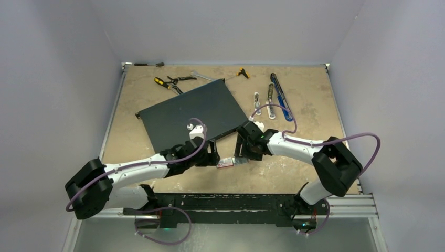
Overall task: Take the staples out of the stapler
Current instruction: Close the staple box at the center of the board.
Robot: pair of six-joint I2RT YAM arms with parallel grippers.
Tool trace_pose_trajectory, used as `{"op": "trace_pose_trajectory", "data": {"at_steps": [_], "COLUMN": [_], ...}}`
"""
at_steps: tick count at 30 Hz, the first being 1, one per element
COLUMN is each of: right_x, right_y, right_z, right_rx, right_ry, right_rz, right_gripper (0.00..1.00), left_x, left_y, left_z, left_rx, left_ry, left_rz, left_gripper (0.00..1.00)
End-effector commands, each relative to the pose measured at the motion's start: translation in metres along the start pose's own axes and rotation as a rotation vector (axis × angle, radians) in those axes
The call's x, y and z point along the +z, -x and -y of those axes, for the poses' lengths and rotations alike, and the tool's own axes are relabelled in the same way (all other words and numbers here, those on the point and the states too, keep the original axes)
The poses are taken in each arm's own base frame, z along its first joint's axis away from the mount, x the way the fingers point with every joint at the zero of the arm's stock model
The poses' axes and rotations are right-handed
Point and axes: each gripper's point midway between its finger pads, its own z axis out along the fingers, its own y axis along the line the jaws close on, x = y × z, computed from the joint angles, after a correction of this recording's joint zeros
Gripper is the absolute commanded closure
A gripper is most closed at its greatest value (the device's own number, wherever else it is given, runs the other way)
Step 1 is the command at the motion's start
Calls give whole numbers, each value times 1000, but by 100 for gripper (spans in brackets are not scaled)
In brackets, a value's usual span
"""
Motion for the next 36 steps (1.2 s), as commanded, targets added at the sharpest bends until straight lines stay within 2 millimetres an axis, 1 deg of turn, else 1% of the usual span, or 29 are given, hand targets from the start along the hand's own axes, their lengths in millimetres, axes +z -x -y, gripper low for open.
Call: {"op": "trace_pose_trajectory", "data": {"at_steps": [1,6,10,12,14,15,17,18,19,22,24,26,29,31,33,36], "right_x": [-14,-21,-28,-34,-40,-44,-50,-53,-55,-61,-64,-64,-61,-61,-63,-64], "right_y": [6,12,16,22,28,31,37,39,41,48,52,53,53,51,49,45], "right_z": [8,9,14,15,17,17,20,21,24,27,29,28,35,37,36,32], "right_rx": [7,20,37,56,83,95,123,131,135,112,73,8,6,23,48,53], "right_ry": [-47,-49,-55,-52,-44,-32,-24,-24,-29,-44,-68,-71,-118,-135,-130,-96], "right_rz": [31,58,90,122,163,185,225,245,259,292,301,295,287,275,267,254], "right_gripper": [28,28,25,23,20,18,9,4,2,1,1,1,1,1,1,1], "left_x": [6,14,17,16,13,12,7,3,-2,-13,-16,-20,-24,-24,-21,-7], "left_y": [14,28,30,31,35,35,49,56,65,84,91,97,98,94,86,60], "left_z": [6,10,11,11,10,7,5,1,-3,-11,-9,-6,1,9,15,21], "left_rx": [-14,-51,-66,-72,-74,-69,-53,-47,-41,2,59,80,71,56,14,-41], "left_ry": [28,113,170,196,231,256,295,329,369,457,460,453,402,348,300,245], "left_rz": [44,55,52,60,73,79,117,144,173,227,229,238,240,220,194,116], "left_gripper": [22,21,21,20,18,15,8,2,0,0,0,0,1,3,7,11]}}
